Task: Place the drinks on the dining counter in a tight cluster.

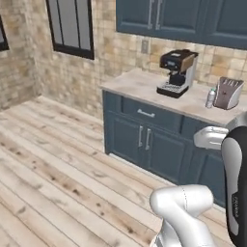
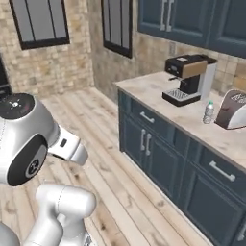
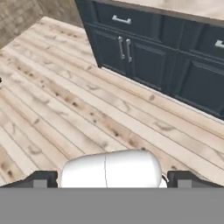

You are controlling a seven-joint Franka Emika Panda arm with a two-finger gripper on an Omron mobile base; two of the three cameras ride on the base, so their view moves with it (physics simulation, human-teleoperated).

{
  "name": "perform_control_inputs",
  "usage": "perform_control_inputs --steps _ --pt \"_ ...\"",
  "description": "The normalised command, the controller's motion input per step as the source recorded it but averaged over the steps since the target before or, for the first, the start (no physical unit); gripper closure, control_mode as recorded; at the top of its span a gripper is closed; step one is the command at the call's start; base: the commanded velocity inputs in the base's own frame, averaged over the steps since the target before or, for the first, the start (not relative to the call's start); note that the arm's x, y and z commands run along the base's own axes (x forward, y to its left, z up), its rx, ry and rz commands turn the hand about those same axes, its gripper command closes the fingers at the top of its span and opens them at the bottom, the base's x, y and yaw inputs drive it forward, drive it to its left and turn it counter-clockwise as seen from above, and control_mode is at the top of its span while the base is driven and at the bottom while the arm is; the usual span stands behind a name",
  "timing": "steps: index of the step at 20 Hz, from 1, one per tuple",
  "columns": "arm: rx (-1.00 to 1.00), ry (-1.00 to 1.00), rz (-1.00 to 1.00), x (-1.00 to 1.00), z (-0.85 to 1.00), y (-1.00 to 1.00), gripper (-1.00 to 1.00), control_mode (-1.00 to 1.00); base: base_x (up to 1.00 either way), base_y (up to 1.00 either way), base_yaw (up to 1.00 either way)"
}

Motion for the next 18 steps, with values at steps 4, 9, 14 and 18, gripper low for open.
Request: perform_control_inputs --steps 4,9,14,18 --pt "0.00 0.00 0.00 0.00 0.00 0.00 -1.00 1.00 0.79 0.52 -0.78" --pt "0.00 0.00 0.00 0.00 0.00 0.00 -1.00 1.00 0.69 0.54 -0.83" --pt "0.00 0.00 0.00 0.00 0.00 0.00 -1.00 1.00 0.80 0.57 -0.78" --pt "0.00 0.00 0.00 0.00 0.00 0.00 -1.00 1.00 1.00 0.64 -0.48"
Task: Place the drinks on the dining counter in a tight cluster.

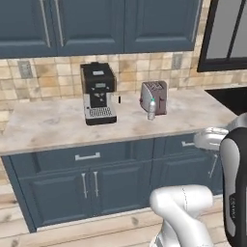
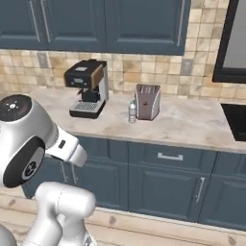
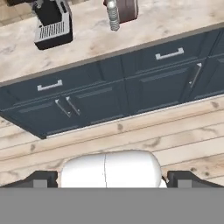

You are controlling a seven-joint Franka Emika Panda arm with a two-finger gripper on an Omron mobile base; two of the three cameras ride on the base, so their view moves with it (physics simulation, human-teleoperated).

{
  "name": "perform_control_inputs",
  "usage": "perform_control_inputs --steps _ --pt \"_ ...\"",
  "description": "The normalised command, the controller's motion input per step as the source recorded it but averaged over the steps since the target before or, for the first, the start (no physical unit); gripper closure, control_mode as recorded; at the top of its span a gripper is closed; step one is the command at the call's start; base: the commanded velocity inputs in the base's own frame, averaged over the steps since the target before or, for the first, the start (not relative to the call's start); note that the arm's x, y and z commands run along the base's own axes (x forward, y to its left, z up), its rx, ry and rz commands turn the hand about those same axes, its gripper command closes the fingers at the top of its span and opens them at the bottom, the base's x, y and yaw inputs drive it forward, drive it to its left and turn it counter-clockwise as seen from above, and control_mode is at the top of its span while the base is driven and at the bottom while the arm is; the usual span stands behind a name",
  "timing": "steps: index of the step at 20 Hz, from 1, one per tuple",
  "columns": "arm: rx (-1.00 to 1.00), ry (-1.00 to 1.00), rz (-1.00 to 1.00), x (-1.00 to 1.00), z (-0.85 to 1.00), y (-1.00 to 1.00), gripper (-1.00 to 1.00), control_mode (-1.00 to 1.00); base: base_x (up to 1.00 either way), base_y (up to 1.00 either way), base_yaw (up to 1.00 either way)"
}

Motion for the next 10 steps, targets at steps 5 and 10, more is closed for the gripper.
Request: perform_control_inputs --steps 5,10 --pt "0.00 0.00 0.00 0.00 0.00 0.00 -1.00 1.00 0.78 0.66 -0.20" --pt "0.00 0.00 0.00 0.00 0.00 0.00 -1.00 1.00 0.99 -0.06 -0.10"
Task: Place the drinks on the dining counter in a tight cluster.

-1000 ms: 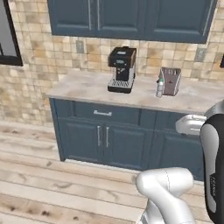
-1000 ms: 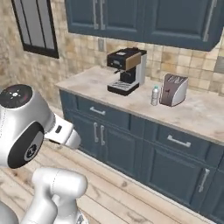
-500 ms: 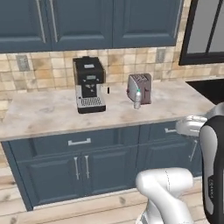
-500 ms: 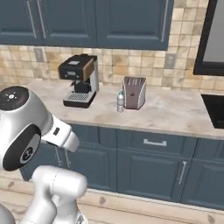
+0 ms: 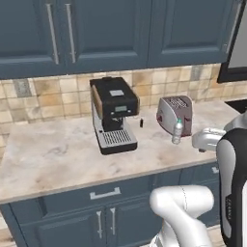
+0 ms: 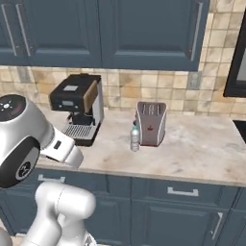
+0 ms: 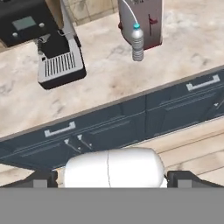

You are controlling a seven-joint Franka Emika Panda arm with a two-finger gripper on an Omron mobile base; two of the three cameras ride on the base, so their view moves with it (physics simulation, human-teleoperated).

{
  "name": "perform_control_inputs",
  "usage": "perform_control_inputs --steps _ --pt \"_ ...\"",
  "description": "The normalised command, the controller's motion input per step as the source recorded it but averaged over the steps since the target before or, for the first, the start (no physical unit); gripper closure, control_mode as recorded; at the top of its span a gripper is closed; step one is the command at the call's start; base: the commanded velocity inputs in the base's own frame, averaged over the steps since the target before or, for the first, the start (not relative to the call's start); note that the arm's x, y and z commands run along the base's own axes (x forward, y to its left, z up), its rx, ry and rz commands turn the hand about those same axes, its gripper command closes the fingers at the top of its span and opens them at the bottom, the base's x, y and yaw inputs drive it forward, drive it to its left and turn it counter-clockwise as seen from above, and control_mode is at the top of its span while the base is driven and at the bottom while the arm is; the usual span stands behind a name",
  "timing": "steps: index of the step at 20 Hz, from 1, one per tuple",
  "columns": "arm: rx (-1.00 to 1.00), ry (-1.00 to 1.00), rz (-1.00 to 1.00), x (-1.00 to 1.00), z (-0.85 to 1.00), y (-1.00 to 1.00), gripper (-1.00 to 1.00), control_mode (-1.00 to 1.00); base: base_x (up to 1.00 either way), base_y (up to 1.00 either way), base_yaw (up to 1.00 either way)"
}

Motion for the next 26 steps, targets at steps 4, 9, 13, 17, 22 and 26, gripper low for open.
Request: perform_control_inputs --steps 4,9,13,17,22,26 --pt "0.00 0.00 0.00 0.00 0.00 0.00 -1.00 1.00 0.65 -0.86 0.00" --pt "0.00 0.00 0.00 0.00 0.00 0.00 -1.00 1.00 0.20 -0.81 -0.04" --pt "0.00 0.00 0.00 0.00 0.00 0.00 -1.00 1.00 0.44 -0.10 -0.01" --pt "0.00 0.00 0.00 0.00 0.00 0.00 -1.00 1.00 0.83 0.51 0.01" --pt "0.00 0.00 0.00 0.00 0.00 0.00 -1.00 1.00 0.37 0.95 0.03" --pt "0.00 0.00 0.00 0.00 0.00 0.00 -1.00 1.00 0.41 0.40 0.00"
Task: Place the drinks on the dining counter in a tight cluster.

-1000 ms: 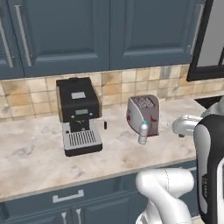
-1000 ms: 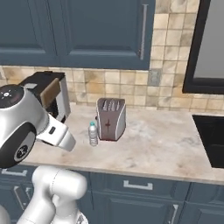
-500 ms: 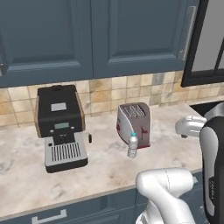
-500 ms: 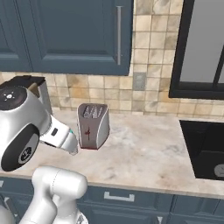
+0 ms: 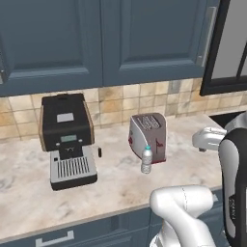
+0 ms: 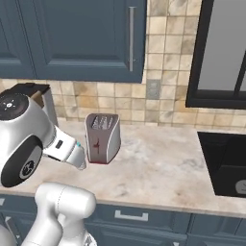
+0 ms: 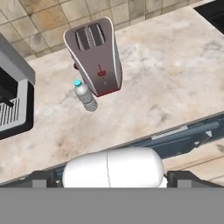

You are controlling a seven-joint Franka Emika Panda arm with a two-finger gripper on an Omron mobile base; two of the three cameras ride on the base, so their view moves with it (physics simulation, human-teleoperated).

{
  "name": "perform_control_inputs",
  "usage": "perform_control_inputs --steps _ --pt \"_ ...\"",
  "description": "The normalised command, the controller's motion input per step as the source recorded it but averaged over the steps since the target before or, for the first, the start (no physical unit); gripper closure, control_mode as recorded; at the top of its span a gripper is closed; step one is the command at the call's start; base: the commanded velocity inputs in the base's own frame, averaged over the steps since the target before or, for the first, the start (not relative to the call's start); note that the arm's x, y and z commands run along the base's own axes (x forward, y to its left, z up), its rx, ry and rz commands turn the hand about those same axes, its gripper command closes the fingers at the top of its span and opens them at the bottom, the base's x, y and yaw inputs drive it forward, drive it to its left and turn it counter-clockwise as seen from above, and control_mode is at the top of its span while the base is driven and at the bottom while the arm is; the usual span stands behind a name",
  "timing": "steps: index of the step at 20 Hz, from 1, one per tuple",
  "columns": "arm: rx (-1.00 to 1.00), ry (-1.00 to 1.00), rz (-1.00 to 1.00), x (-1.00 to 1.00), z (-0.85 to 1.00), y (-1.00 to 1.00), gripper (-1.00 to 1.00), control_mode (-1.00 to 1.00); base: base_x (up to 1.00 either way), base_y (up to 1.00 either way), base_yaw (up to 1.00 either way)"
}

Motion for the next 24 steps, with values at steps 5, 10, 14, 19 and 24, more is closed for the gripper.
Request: perform_control_inputs --steps 5,10,14,19,24 --pt "0.00 0.00 0.00 0.00 0.00 0.00 -1.00 1.00 0.00 0.02 0.00" --pt "0.00 0.00 0.00 0.00 0.00 0.00 -1.00 1.00 0.13 0.26 0.00" --pt "-0.05 0.05 0.00 0.17 0.05 0.15 -1.00 -1.00 0.41 0.46 0.00" --pt "-0.18 0.17 0.00 0.78 0.10 0.59 -1.00 -1.00 0.00 0.00 0.00" --pt "-0.02 0.00 0.04 0.69 0.00 0.07 -1.00 -1.00 0.00 0.00 0.00"
